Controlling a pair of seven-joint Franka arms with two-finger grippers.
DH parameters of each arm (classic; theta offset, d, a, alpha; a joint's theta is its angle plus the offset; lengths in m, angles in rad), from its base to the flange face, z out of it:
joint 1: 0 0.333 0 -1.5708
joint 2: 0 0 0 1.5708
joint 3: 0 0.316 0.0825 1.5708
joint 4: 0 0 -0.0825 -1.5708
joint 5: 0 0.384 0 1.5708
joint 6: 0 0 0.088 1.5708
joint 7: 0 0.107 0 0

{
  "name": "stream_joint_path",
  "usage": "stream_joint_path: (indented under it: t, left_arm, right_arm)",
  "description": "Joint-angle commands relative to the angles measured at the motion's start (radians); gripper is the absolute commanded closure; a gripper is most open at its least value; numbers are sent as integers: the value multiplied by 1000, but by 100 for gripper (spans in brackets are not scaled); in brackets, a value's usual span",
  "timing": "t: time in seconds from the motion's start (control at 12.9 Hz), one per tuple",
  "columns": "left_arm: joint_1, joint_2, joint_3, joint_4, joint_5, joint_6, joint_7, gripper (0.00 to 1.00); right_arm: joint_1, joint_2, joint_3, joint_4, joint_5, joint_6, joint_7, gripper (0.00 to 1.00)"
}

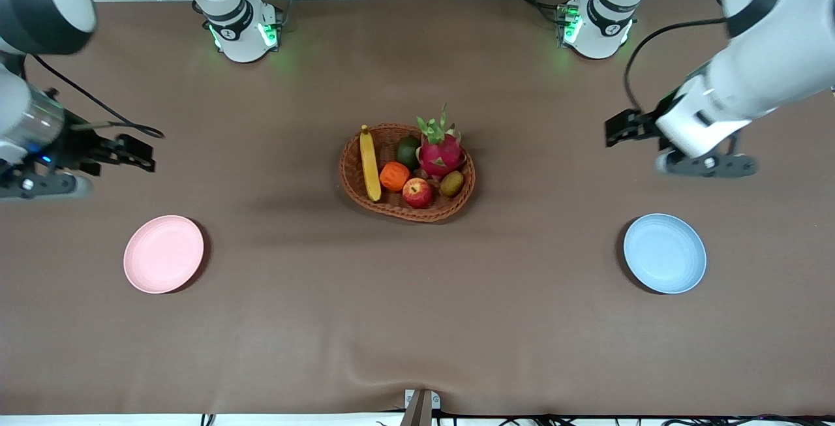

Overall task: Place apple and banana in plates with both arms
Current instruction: 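Raise both grippers from rest and swing them toward the wicker basket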

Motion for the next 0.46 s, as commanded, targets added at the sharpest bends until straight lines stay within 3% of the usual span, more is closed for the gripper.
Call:
stream_joint_path:
  t: [0.0,0.39]
  left_arm:
    - [-13,75,-56,19,-12,83,-78,0]
    - [-124,183,-59,22,0,238,-254,0]
  right_arm:
    - [21,19,-6,32,-7,-7,3,0]
    - [81,45,-6,32,-4,-3,5,0]
